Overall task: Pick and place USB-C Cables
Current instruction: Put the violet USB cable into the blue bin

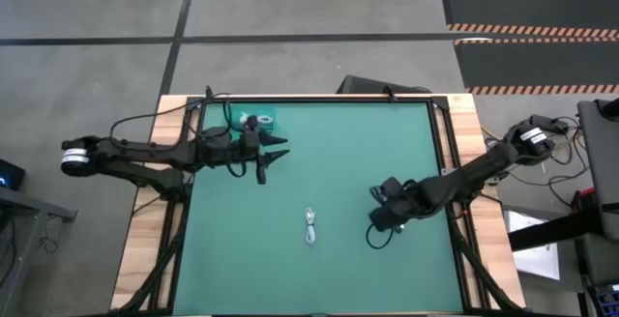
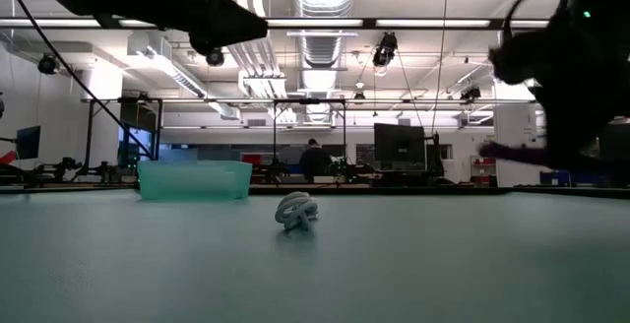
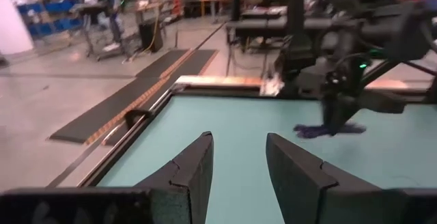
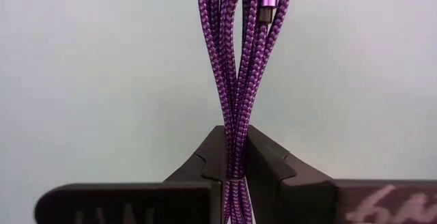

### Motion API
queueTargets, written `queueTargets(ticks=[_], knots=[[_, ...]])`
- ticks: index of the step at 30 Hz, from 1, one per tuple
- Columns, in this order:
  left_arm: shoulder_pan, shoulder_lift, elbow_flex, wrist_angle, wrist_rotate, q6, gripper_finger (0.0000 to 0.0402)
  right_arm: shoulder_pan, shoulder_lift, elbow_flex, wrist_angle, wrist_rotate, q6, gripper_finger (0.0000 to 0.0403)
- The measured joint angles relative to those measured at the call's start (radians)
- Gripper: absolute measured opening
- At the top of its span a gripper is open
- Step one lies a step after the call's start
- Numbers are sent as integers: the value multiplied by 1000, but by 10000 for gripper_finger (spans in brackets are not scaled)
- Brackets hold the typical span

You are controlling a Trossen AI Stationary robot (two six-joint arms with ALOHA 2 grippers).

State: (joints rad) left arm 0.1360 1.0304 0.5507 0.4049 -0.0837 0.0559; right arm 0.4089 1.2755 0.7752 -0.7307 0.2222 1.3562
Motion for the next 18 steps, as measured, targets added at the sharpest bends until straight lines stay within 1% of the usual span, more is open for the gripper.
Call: queueTargets(ticks=[2, 4, 6, 8, 10, 13, 15, 18], knots=[[-25, 14, 0, 41, 0, -1, 121, -16, -28, 1, 58, 62, -90, 24], [-52, 28, 0, 67, 0, -2, 121, -43, -46, 1, 143, 115, -216, 24], [-81, 46, 0, 102, 0, -2, 121, -75, -56, 1, 239, 144, -363, 24], [-107, 63, 0, 127, 0, -12, 121, -112, -58, 1, 347, 142, -527, 24], [-129, 83, 0, 167, 1, -37, 121, -151, -57, 1, 448, 128, -687, 23], [-161, 109, 0, 198, 1, -66, 121, -211, -47, 1, 614, 76, -918, 23], [-180, 126, 0, 222, 1, -78, 121, -253, -39, 1, 723, 14, -1047, 23], [-207, 151, 0, 268, 2, -79, 121, -311, -24, 2, 879, -88, -1182, 23]])
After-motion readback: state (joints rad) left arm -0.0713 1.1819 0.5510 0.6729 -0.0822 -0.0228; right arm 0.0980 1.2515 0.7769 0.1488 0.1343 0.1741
